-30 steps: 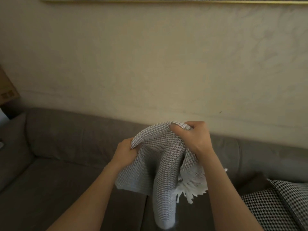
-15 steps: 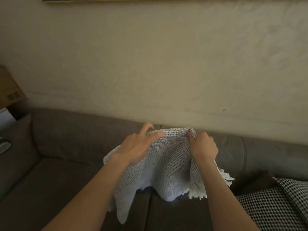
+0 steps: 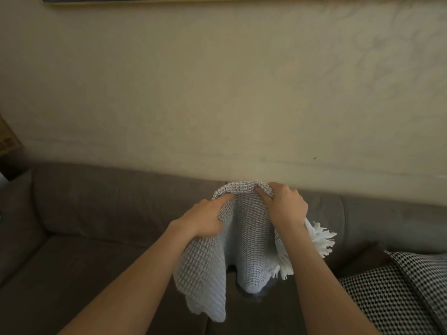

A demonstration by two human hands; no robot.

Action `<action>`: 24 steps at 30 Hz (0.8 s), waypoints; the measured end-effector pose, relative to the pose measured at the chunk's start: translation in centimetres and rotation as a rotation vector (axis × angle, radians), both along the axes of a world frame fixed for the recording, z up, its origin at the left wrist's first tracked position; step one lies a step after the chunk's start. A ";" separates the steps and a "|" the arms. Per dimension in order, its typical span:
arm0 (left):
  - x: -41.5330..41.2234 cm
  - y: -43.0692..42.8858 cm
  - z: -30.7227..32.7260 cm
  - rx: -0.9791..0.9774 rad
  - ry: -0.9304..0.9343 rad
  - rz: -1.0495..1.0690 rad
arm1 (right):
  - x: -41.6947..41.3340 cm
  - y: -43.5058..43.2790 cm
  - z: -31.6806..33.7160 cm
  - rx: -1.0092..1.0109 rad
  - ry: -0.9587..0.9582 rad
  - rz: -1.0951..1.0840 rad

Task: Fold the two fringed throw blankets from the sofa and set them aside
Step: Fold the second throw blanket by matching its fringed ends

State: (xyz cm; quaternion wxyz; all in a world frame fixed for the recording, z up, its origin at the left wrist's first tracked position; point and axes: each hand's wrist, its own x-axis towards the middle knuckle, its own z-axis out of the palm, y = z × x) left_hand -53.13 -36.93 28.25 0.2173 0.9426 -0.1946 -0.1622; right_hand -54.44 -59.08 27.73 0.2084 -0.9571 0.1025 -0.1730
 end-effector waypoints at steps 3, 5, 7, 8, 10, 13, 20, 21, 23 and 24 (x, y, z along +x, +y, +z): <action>0.3 -0.8 0.0 -0.130 0.080 0.136 | -0.3 1.3 -0.5 -0.026 0.026 0.049; 0.4 -1.1 0.1 -0.202 0.115 0.216 | -0.7 2.4 -1.2 -0.050 0.048 0.106; 0.5 -1.4 0.1 -0.252 0.108 0.287 | -1.3 3.5 -1.9 -0.038 0.086 0.168; 0.6 -1.4 0.1 -0.260 0.088 0.328 | -1.7 3.9 -2.2 -0.023 0.120 0.190; 0.7 -1.2 -0.1 -0.252 0.040 0.405 | -2.2 4.2 -3.0 -0.006 0.237 0.222; 1.2 -0.6 -0.9 -0.243 0.024 0.475 | -2.1 3.9 -3.3 -0.049 0.413 0.239; 1.4 1.2 -1.5 -0.390 0.108 0.651 | -1.5 5.0 -2.4 -0.154 0.167 0.266; 1.4 1.5 -1.4 -0.431 0.129 0.683 | -1.6 5.3 -2.4 -0.181 0.145 0.252; 1.4 1.5 -1.2 -0.503 0.163 0.737 | -1.6 5.9 -2.4 -0.176 0.127 0.260; 1.3 1.3 -1.2 -0.542 0.184 0.761 | -1.6 6.4 -2.3 -0.161 0.124 0.305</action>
